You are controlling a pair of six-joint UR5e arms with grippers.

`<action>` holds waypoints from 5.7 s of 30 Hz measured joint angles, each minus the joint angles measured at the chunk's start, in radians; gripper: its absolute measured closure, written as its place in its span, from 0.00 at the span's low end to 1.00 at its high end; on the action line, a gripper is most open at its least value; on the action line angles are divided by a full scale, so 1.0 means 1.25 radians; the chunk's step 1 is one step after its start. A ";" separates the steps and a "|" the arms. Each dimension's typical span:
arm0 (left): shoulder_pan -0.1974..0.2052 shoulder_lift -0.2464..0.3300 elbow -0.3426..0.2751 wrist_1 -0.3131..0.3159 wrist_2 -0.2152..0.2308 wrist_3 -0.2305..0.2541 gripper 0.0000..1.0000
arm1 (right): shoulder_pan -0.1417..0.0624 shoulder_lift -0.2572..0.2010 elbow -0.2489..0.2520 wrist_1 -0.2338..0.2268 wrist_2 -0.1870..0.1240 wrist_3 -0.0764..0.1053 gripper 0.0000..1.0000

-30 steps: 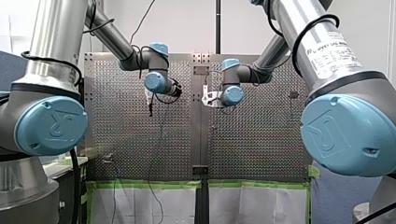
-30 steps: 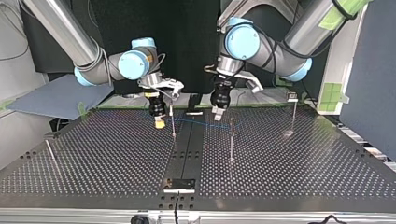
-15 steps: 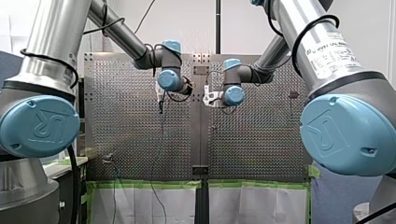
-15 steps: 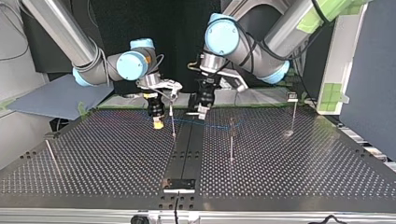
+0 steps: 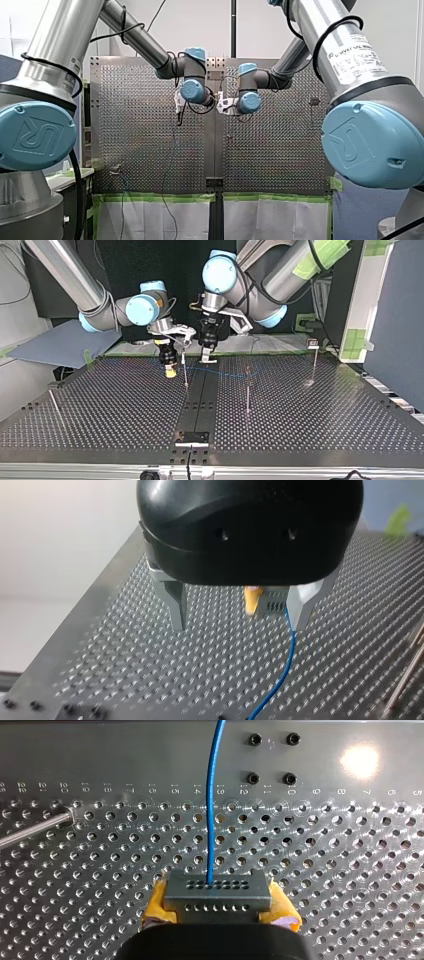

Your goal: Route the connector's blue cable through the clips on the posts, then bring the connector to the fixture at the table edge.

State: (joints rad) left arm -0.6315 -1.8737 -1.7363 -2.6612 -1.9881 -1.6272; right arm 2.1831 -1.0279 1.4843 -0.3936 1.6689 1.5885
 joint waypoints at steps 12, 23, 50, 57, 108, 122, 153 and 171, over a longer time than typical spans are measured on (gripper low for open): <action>0.038 -0.006 0.009 0.013 -0.075 0.003 0.01 | -0.004 0.000 0.000 0.005 -0.001 -0.002 1.00; 0.071 -0.013 0.012 0.017 -0.143 0.003 0.01 | -0.003 0.000 0.000 0.006 -0.001 -0.002 1.00; 0.102 -0.065 0.076 0.000 -0.119 -0.008 0.01 | -0.008 0.000 0.000 0.010 0.003 -0.003 1.00; 0.110 -0.077 0.087 0.002 -0.092 -0.007 0.01 | -0.009 0.000 0.000 0.011 0.002 -0.004 1.00; 0.111 -0.095 0.073 0.047 -0.073 -0.020 1.00 | -0.024 0.000 0.002 0.072 0.005 -0.013 1.00; 0.095 -0.095 0.017 0.088 -0.068 -0.014 1.00 | -0.025 -0.001 0.030 0.091 0.017 -0.022 1.00; 0.045 -0.127 -0.080 0.144 -0.071 0.003 1.00 | -0.025 -0.020 0.145 0.052 0.030 -0.034 1.00; 0.015 -0.168 -0.085 0.171 -0.060 -0.008 1.00 | -0.029 -0.021 0.202 0.013 0.030 -0.030 1.00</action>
State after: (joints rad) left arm -0.6131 -2.0835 -1.8429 -2.4473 -2.0636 -1.6372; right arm 2.1464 -1.0545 1.7367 -0.3770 1.7069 1.5508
